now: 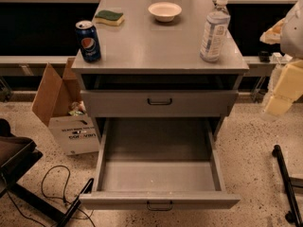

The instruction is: Place pepsi can into middle drawer

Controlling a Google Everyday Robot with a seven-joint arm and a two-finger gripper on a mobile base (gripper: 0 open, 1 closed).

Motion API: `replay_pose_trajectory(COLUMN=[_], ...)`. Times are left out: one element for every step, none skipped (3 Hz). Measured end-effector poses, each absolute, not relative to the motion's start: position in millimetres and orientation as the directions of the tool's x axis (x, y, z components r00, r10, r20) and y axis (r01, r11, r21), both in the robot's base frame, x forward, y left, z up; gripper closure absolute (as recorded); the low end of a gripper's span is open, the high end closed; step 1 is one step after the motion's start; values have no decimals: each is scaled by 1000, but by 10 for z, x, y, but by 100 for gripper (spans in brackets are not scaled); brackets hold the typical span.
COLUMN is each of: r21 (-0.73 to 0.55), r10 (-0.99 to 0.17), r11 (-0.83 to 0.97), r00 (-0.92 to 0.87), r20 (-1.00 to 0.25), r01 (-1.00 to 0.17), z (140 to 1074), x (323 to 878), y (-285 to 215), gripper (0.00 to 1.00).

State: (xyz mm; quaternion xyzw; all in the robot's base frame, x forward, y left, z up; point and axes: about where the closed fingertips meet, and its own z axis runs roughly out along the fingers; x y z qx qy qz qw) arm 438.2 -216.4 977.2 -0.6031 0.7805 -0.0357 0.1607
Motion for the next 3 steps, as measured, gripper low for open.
replay_pose_trajectory(r21=[-250,-261,-249], r10=[-953,-936,-884], r11=[270,285,305], r00=[-221,-210,-176], r20=[-208,-282,-434], r01=[-930,-922,-919], z=[9772,9703,9397], x=[4383,4483,4635], y=[-2163,-2061,-1922], gripper=[0,0,0])
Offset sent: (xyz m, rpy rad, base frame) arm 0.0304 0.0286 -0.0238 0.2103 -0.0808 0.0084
